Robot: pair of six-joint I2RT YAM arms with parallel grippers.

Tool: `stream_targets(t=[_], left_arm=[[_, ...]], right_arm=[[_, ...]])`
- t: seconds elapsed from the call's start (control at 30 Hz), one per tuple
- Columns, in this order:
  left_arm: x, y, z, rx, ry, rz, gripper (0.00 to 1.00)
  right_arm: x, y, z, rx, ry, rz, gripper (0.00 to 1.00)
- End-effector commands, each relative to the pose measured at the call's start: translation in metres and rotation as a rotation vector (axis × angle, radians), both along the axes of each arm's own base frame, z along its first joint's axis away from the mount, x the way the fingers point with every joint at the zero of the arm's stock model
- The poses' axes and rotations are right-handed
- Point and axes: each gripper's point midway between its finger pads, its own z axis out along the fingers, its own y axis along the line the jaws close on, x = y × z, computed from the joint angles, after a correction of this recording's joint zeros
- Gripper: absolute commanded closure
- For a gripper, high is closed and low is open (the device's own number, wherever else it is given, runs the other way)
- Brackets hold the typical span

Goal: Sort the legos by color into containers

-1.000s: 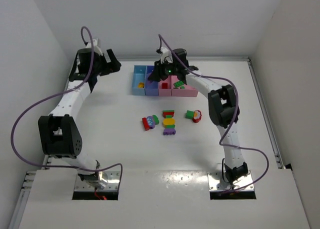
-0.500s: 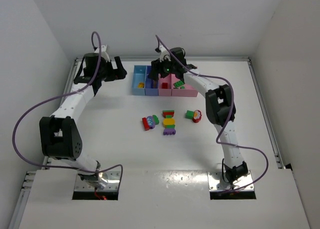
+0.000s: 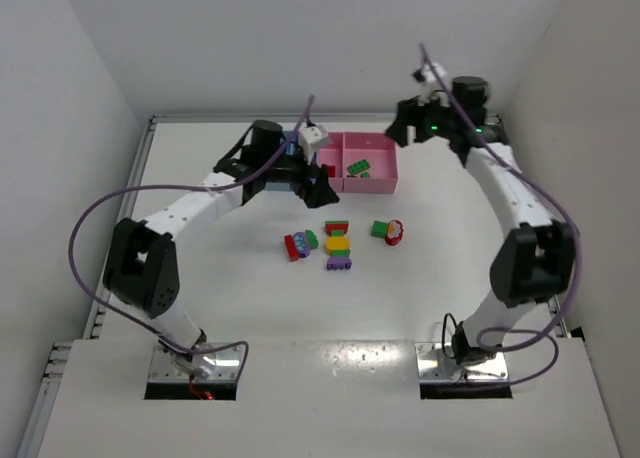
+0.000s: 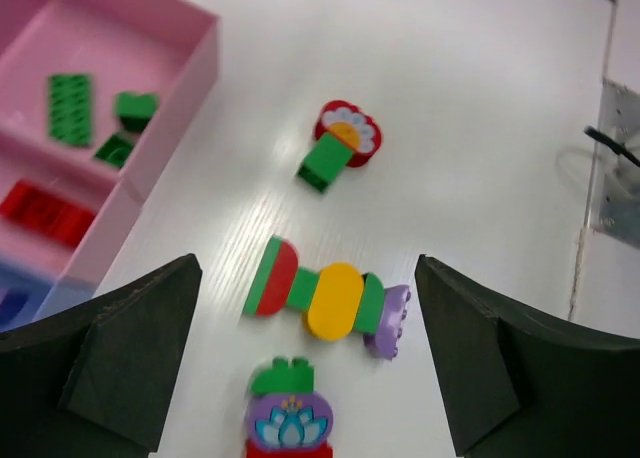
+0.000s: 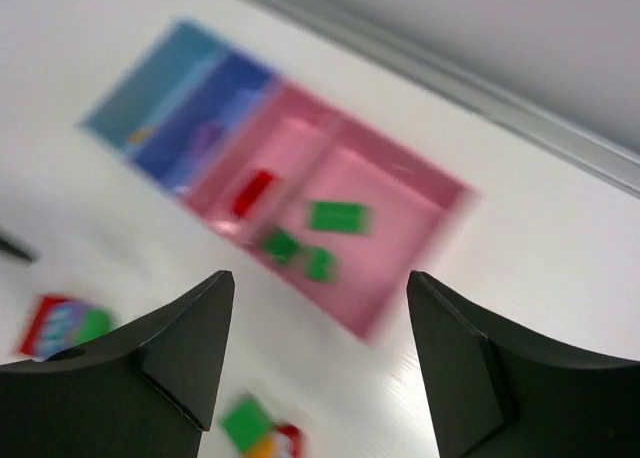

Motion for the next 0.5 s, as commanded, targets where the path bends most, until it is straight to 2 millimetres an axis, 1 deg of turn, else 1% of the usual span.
stream_targets(t=[0.0, 0.03, 0.07, 0.1, 0.13, 0.17, 0.2, 0.23, 0.27, 0.3, 0.33, 0.37, 0.4, 0.43, 0.47], left_arm=[[-0.018, -0.048, -0.004, 0.019, -0.115, -0.299, 0.06], [-0.019, -0.057, -0.009, 0.036, -0.124, -0.334, 0.09], [-0.022, -0.065, -0.04, 0.082, -0.058, -0.373, 0.11], [-0.021, -0.083, -0.031, 0.088, -0.13, -0.441, 0.14], [-0.02, -0.091, -0.04, 0.106, -0.12, -0.469, 0.16], [-0.02, -0.098, -0.048, 0.112, -0.1, -0.492, 0.17], [-0.015, -0.101, -0.078, 0.143, -0.031, -0.501, 0.17], [-0.011, -0.114, -0.069, 0.118, -0.052, -0.525, 0.17], [-0.009, -0.121, -0.074, 0.119, -0.061, -0.539, 0.18], [-0.007, -0.122, -0.082, 0.128, -0.052, -0.545, 0.19], [-0.006, -0.129, -0.09, 0.133, -0.062, -0.563, 0.24], [-0.005, -0.133, -0.1, 0.148, -0.076, -0.577, 0.24], [-0.009, -0.136, -0.1, 0.149, -0.088, -0.591, 0.25], [-0.006, -0.135, -0.112, 0.171, -0.083, -0.586, 0.25], [-0.004, -0.134, -0.118, 0.185, -0.087, -0.584, 0.25]], right_arm=[[-0.036, -0.09, -0.032, -0.157, 0.104, -0.168, 0.3], [-0.043, -0.119, -0.034, -0.155, 0.126, -0.231, 0.3], [-0.056, -0.132, -0.04, -0.162, 0.169, -0.256, 0.3], [-0.069, -0.141, -0.05, -0.158, 0.209, -0.265, 0.3], [-0.081, -0.158, -0.047, -0.152, 0.217, -0.3, 0.3], [-0.097, -0.164, -0.058, -0.155, 0.27, -0.31, 0.3], [-0.104, -0.169, -0.06, -0.152, 0.288, -0.325, 0.3], [-0.113, -0.177, -0.056, -0.142, 0.289, -0.348, 0.3], [-0.123, -0.177, -0.061, -0.131, 0.324, -0.349, 0.3], [-0.128, -0.18, -0.059, -0.128, 0.331, -0.36, 0.3], [-0.138, -0.183, -0.058, -0.115, 0.348, -0.37, 0.3], [-0.14, -0.186, -0.058, -0.113, 0.346, -0.38, 0.3], [-0.145, -0.188, -0.055, -0.104, 0.352, -0.394, 0.3], [-0.148, -0.19, -0.055, -0.103, 0.351, -0.404, 0.3], [-0.154, -0.193, -0.051, -0.1, 0.35, -0.419, 0.3]])
